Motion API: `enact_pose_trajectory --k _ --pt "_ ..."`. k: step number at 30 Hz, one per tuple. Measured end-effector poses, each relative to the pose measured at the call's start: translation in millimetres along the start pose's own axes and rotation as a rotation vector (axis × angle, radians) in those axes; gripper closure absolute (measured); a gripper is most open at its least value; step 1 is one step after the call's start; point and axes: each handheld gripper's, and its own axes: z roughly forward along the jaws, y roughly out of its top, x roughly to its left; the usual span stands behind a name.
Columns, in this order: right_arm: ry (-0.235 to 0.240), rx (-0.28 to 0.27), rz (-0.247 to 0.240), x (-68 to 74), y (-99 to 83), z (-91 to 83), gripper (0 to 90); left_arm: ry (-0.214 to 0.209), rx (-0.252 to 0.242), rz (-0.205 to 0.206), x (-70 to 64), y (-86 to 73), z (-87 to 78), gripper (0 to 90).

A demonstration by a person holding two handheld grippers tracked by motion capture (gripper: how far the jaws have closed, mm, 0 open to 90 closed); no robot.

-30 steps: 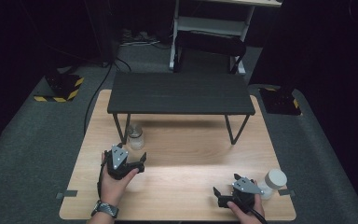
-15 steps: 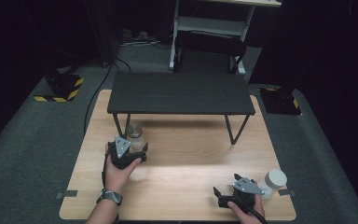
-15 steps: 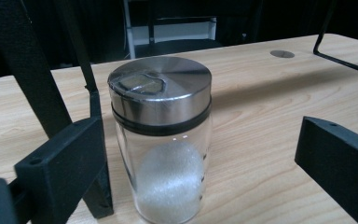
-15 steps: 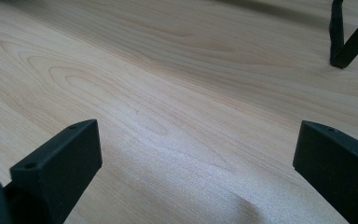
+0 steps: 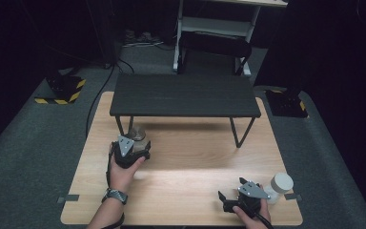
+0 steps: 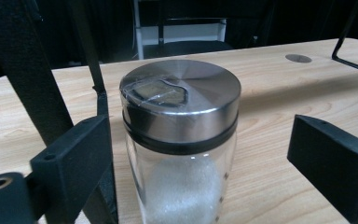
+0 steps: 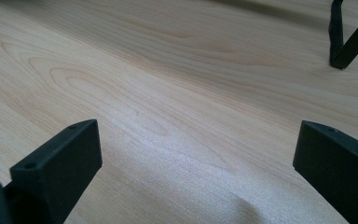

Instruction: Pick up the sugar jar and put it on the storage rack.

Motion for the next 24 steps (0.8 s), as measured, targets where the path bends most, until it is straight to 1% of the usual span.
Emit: enact_pose_trajectory --k 2,3,4,6,7,10,14,16,20,23,24 --pt "-0.001 -0.003 0.002 0.1 -0.5 -0.2 0.6 0.011 0.006 -0.001 -0.7 -0.2 3.1 9.5" --pt "-0.002 -0.003 0.002 0.2 -0.6 -0.3 0.6 0.023 0.0 0.008 -4.1 -1.8 5.0 9.1" --pt "-0.002 -0.003 0.002 0.2 -0.6 -0.3 0.6 0.023 0.0 0.008 -4.1 -1.8 5.0 8.5" --pt "-0.001 -0.004 0.001 0.1 -0.6 -0.3 0.6 0.052 -0.011 0.011 -10.1 -5.1 5.5 9.5" --pt "-0.001 -0.004 0.001 0.1 -0.6 -0.3 0.6 0.052 -0.011 0.011 -10.1 -5.1 5.5 11.6" --pt "0.0 -0.003 0.003 -0.4 -0.6 -0.3 0.6 0.06 -0.025 0.006 -10.9 -8.8 5.0 13.6" --pt "0.0 -0.002 0.001 -0.2 -0.4 -0.2 0.6 0.087 -0.027 0.003 -16.5 -9.4 5.8 16.2" --pt "0.0 -0.004 0.001 0.0 -0.6 -0.3 0.6 0.089 -0.03 -0.008 -17.7 -10.3 6.2 17.1" --pt "0.0 -0.006 0.006 -0.3 -1.1 -0.6 0.6 0.086 -0.026 -0.017 -17.7 -11.2 6.4 18.3" --pt "0.001 -0.005 0.002 -0.2 -0.9 -0.4 0.6 0.095 -0.022 -0.021 -19.6 -12.3 7.2 19.1" --pt "0.001 -0.006 0.002 -0.4 -1.0 -0.5 0.6 0.101 -0.019 -0.02 -21.5 -12.5 8.5 20.7"
